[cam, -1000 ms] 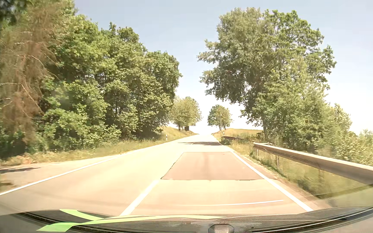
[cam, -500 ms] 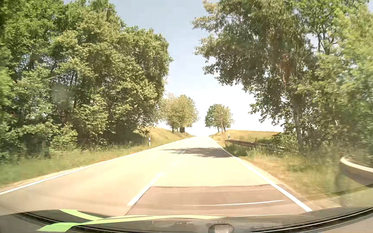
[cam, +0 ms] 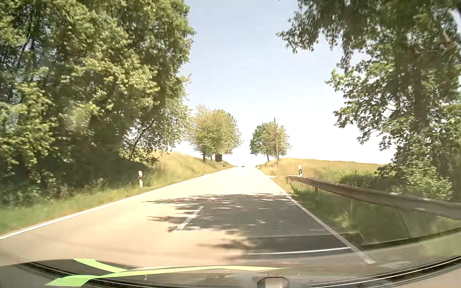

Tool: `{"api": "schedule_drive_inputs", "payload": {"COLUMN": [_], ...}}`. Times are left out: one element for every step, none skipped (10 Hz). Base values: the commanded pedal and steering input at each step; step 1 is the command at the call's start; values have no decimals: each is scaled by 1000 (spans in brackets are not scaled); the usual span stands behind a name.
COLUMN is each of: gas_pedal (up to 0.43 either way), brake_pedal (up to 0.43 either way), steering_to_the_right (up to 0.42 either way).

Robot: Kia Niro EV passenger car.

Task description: Follow the waypoints while adhering to traffic rules and regulations

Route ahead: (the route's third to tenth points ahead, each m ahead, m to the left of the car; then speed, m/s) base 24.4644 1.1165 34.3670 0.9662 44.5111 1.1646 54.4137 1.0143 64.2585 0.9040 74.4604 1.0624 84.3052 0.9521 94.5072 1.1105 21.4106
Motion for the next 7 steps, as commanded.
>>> {"api": "schedule_drive_inputs", "payload": {"gas_pedal": [409,409,409,409,409,409,409], "brake_pedal": [0,0,0,0,0,0,0], "steering_to_the_right": [3,3,3,-1,-9,-10,-6]}}
